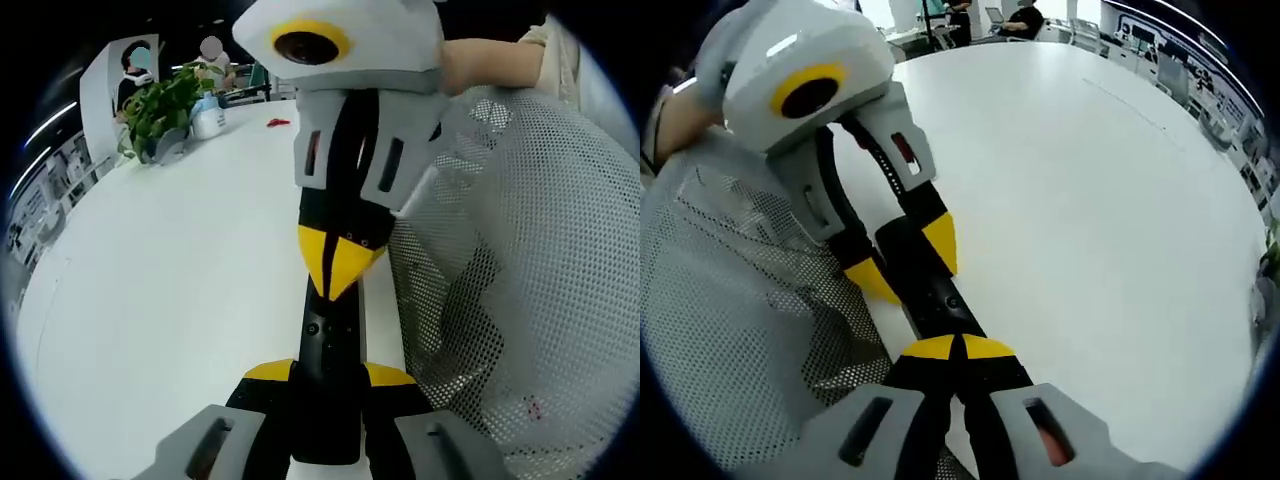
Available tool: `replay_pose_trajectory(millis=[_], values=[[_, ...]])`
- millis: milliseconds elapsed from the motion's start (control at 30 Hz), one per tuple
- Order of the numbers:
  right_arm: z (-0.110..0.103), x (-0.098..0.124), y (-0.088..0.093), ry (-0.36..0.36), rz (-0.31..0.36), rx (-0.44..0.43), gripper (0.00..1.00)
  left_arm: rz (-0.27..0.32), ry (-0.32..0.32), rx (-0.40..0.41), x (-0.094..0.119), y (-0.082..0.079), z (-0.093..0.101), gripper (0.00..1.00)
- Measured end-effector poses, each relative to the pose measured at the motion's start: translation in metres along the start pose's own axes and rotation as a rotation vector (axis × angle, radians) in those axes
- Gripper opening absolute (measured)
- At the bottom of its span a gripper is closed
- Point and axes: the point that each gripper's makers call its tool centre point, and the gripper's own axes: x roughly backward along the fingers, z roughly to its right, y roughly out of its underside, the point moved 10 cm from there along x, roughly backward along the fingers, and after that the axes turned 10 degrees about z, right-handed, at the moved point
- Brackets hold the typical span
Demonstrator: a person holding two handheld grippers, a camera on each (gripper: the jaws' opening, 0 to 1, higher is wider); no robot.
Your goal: Press the specified remote control buttons in sequence, fully releasing each button before pressing the next.
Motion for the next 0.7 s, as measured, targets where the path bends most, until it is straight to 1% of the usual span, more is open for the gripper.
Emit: replay_pose_trajectory(millis=[33,100,267,467,633,700], values=[[-0.0009,0.0001,-0.0008,0.002,-0.009,0.039,0.0,0.0,0.0,0.0,-0.0001,-0.0001,0.0001,0.25],[-0.002,-0.0005,-0.0016,0.002,-0.017,0.064,0.0,-0.001,0.0,-0.001,-0.0001,-0.0001,0.0002,0.25],[0.0001,-0.0006,-0.0014,-0.006,-0.018,0.053,0.0,-0.001,-0.001,-0.001,-0.0003,-0.0002,0.0003,0.25],[-0.0029,-0.0021,-0.0038,-0.009,-0.021,0.101,0.0,0.0,0.0,-0.002,-0.0007,0.0,-0.0002,0.25],[-0.0016,-0.0027,-0.0046,-0.02,-0.011,0.084,0.0,0.0,0.0,-0.002,-0.0006,0.0,0.0,0.25],[-0.0024,-0.003,-0.0052,-0.022,-0.01,0.091,0.0,0.001,0.001,-0.001,-0.0005,0.0001,0.0,0.25]])
